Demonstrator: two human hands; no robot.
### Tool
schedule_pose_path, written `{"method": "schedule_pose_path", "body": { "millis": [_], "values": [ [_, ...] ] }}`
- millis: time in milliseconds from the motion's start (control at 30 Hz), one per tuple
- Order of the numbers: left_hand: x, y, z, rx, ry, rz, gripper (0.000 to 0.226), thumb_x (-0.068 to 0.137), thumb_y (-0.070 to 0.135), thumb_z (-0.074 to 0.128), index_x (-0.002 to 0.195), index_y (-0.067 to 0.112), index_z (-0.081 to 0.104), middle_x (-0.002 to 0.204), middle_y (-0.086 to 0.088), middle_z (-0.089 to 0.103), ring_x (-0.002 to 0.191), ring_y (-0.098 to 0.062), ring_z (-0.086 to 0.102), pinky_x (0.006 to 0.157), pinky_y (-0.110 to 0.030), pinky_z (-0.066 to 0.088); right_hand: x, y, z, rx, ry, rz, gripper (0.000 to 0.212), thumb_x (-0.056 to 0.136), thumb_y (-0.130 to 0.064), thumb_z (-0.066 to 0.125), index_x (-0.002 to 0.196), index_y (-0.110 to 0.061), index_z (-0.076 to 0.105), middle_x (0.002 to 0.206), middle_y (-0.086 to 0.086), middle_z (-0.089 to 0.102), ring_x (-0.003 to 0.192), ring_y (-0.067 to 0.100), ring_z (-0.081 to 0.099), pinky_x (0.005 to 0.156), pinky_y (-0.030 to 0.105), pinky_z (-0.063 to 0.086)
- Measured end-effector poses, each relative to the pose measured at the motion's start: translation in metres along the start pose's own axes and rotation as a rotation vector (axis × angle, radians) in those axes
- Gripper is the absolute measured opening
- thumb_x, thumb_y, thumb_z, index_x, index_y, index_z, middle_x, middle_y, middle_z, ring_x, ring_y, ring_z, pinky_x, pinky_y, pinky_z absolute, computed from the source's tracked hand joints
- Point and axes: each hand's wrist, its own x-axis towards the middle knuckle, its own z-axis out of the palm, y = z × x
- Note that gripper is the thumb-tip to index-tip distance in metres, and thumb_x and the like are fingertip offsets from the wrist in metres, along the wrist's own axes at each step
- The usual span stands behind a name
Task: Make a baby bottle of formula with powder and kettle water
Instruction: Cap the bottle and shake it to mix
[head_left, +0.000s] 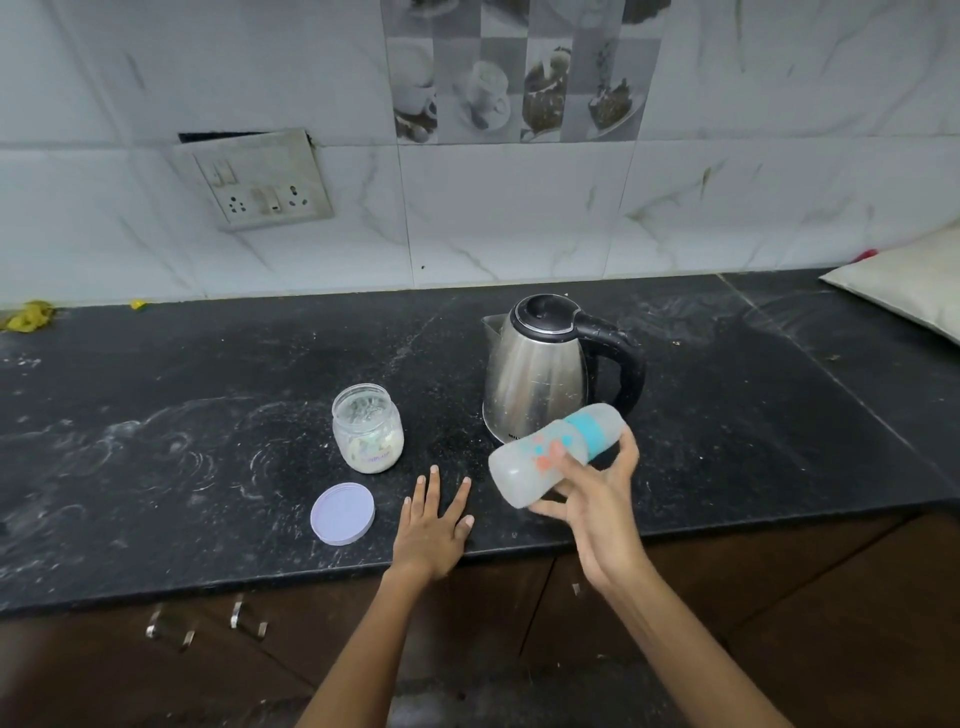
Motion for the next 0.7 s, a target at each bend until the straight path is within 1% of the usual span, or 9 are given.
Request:
{"method": "schedule_pose_path", "body": {
  "millis": [100,133,200,267,333,400,467,567,700],
  "values": [
    [-0.001,-0.002,0.001,0.052,-0.026,0.016,0.067,0.101,0.038,0.033,0.151,0.029,-0.011,0.156,-0.011,-0.029,0.146,-0.030,-0.022,0.119,-0.044,-0.005,-0.005,0.006,0.003,-0.165,-0.186,0.073,0.086,0.076,-0.012,0.080,0.131,-0.055,0.031,0.114,0.010,0.068,0.101,0.029,0.071,0.068,0.060,0.058],
    [0.000,-0.003,0.002,0.050,-0.024,0.018,0.067,0.101,0.038,0.032,0.151,0.030,-0.012,0.156,-0.011,-0.029,0.146,-0.030,-0.022,0.119,-0.045,-0.005,-0.006,0.006,0.004,-0.157,-0.187,0.063,0.086,0.074,-0.012,0.081,0.130,-0.056,0.032,0.116,0.011,0.067,0.102,0.029,0.071,0.068,0.059,0.059],
    [0.001,-0.002,0.001,0.005,-0.002,0.008,0.059,0.103,0.041,0.024,0.151,0.032,-0.009,0.157,-0.009,-0.027,0.147,-0.028,-0.020,0.119,-0.044,-0.005,0.004,0.004,-0.001,-0.037,-0.033,-0.003,0.084,0.077,-0.009,0.078,0.133,-0.052,0.031,0.117,0.010,0.065,0.102,0.031,0.070,0.068,0.057,0.059],
    [-0.001,0.000,0.001,-0.002,-0.009,0.006,0.059,0.103,0.043,0.023,0.151,0.032,-0.008,0.157,-0.009,-0.026,0.147,-0.029,-0.020,0.119,-0.045,-0.004,0.011,0.001,-0.003,-0.055,-0.010,0.002,0.084,0.082,-0.005,0.072,0.137,-0.048,0.026,0.118,0.010,0.064,0.100,0.029,0.071,0.068,0.056,0.060],
    [-0.001,-0.001,-0.001,0.047,-0.037,0.020,0.066,0.102,0.043,0.030,0.151,0.030,-0.012,0.156,-0.011,-0.029,0.146,-0.030,-0.023,0.119,-0.046,-0.005,0.007,0.012,-0.003,-0.242,-0.197,0.049,0.092,0.079,-0.002,0.076,0.137,-0.052,0.025,0.119,0.008,0.065,0.101,0.024,0.071,0.067,0.051,0.061],
    [0.001,-0.003,0.000,0.059,-0.044,0.026,0.068,0.101,0.043,0.031,0.150,0.031,-0.015,0.155,-0.012,-0.031,0.145,-0.031,-0.025,0.119,-0.046,-0.006,0.002,0.023,-0.003,-0.287,-0.280,0.027,0.095,0.076,0.000,0.079,0.132,-0.058,0.028,0.122,0.006,0.062,0.105,0.022,0.070,0.069,0.042,0.061],
    [0.001,-0.002,0.000,0.025,-0.033,0.015,0.062,0.102,0.043,0.026,0.150,0.033,-0.013,0.156,-0.010,-0.029,0.146,-0.029,-0.023,0.119,-0.046,-0.006,0.009,0.026,-0.004,-0.349,-0.190,-0.127,0.097,0.076,0.001,0.078,0.130,-0.061,0.028,0.131,0.002,0.056,0.112,0.022,0.066,0.080,0.039,0.060],
    [-0.001,-0.001,-0.001,0.016,-0.021,0.001,0.057,0.103,0.044,0.019,0.150,0.035,-0.011,0.157,-0.008,-0.027,0.146,-0.028,-0.021,0.119,-0.045,-0.005,0.026,0.029,-0.003,-0.668,-0.135,-0.334,0.102,0.077,-0.003,0.077,0.135,-0.060,0.016,0.147,-0.006,0.040,0.128,0.022,0.052,0.102,0.044,0.049],
    [0.002,-0.001,0.001,0.026,-0.013,0.000,0.057,0.103,0.045,0.018,0.150,0.035,-0.010,0.157,-0.009,-0.027,0.147,-0.028,-0.021,0.119,-0.045,-0.004,0.039,0.047,-0.007,-0.864,-0.142,-0.309,0.108,0.077,-0.007,0.077,0.133,-0.065,0.004,0.146,0.003,0.043,0.131,0.024,0.047,0.106,0.050,0.044]
  ]
}}
